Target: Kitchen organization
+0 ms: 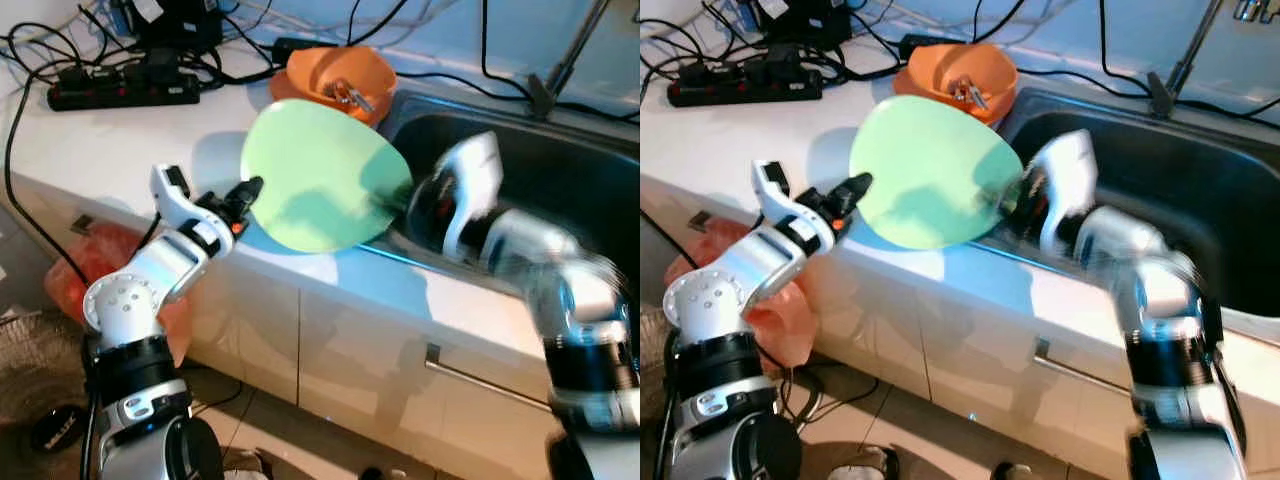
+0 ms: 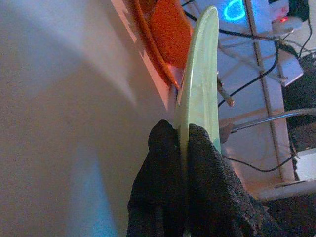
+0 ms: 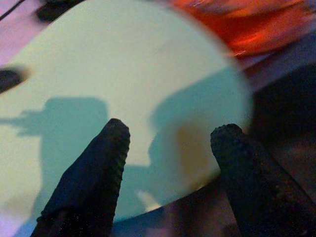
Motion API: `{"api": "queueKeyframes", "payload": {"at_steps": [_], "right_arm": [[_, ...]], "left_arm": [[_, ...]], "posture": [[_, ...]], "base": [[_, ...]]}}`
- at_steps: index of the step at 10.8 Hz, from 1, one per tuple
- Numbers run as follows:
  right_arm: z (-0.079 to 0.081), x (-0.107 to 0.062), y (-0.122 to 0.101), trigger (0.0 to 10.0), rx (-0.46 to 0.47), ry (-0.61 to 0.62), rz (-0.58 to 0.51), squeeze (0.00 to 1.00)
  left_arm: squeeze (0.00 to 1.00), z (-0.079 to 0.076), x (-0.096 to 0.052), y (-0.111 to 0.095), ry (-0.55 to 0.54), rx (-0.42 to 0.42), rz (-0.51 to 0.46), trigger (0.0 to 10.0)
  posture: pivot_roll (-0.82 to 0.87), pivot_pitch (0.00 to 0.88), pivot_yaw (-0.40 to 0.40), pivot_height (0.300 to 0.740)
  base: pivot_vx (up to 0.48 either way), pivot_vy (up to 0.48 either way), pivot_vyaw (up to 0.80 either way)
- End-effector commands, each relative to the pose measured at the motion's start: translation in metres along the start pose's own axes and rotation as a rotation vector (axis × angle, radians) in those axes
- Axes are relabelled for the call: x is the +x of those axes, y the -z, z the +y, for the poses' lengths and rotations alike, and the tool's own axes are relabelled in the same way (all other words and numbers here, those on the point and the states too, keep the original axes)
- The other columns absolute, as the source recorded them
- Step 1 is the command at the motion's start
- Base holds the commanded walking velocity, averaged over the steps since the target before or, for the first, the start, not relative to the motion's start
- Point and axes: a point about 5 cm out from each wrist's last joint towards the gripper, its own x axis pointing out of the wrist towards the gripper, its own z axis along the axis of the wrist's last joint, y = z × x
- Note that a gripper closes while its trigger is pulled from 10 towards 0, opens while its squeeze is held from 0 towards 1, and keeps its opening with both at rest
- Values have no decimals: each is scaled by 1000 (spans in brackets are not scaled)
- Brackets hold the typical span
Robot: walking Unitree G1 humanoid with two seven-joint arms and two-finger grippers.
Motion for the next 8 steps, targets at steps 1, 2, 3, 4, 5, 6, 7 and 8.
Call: {"api": "queueKeyframes", "payload": {"at_steps": [1,2,3,4,5,6,7,8], "right_arm": [[-12,-1,-5,10000,55,95,-45,0],[-15,0,-6,10000,76,116,-55,0],[-22,0,-4,10000,117,164,-63,0],[-22,1,-2,10000,160,161,-60,0],[-21,3,-2,10000,182,152,-63,0],[-20,3,-2,10000,199,140,-67,0],[-17,4,-2,10000,218,118,-70,0],[-13,5,-4,10000,253,74,-80,0]], "left_arm": [[0,-5,-1,0,56,0,-6,0],[0,-7,-1,1,66,5,-7,0],[0,-13,2,2,112,-8,-10,0],[0,-18,3,2,138,-13,-13,0],[0,-24,5,4,166,-19,-10,0],[0,-30,6,5,194,-27,-6,0],[0,-37,7,4,230,-44,-15,0],[0,-41,7,3,258,-56,-17,0]], "posture": [[140,89,-24,740],[140,89,-24,740],[137,91,-24,740],[134,94,-23,740],[134,94,-23,740],[134,94,-23,740],[135,94,-20,740],[135,93,-20,740]], "base": [[0,0,0],[0,0,0],[0,0,0],[0,0,0],[0,0,0],[0,0,0],[0,0,0],[0,0,0]]}}
